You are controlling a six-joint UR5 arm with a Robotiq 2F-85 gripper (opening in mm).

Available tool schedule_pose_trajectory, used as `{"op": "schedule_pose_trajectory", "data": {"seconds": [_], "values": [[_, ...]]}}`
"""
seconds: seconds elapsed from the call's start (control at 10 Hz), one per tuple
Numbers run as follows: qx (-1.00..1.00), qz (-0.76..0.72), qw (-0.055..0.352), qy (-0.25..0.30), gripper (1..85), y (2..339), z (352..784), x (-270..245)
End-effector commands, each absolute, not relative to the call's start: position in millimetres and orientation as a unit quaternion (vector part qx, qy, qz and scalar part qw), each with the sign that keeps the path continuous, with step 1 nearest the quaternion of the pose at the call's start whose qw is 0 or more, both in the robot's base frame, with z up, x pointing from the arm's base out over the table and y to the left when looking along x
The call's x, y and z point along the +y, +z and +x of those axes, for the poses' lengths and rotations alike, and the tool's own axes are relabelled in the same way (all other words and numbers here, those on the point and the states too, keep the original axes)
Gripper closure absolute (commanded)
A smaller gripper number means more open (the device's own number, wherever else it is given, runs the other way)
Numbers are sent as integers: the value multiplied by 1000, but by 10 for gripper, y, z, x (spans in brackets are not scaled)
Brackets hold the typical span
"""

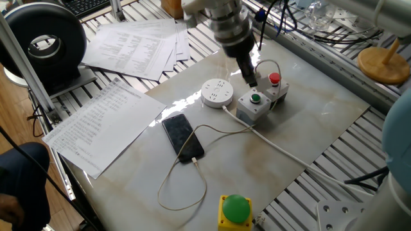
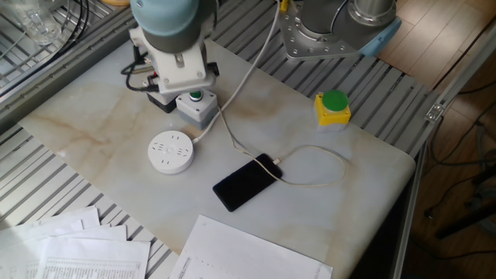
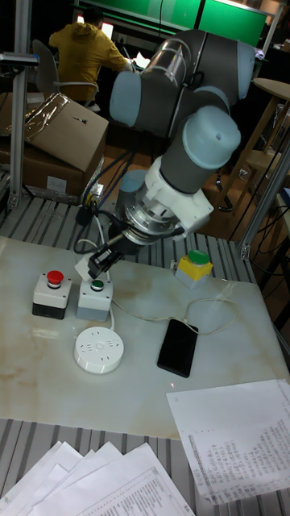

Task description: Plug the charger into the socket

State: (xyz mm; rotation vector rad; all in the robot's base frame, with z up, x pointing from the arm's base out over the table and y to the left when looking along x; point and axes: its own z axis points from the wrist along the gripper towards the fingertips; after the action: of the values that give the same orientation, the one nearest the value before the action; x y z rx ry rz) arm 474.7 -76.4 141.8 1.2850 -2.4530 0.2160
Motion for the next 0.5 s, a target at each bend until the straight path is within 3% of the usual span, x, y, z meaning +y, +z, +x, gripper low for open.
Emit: {"op": "schedule_pose_trajectory", "data": {"seconds": [0.0,0.2,0.4], "values": [[-884,446,117,82,847,1696,5148,-621],[-915,392,19,90,847,1717,5734,-164],[-929,360,-30,75,847,1643,6050,99]]}}
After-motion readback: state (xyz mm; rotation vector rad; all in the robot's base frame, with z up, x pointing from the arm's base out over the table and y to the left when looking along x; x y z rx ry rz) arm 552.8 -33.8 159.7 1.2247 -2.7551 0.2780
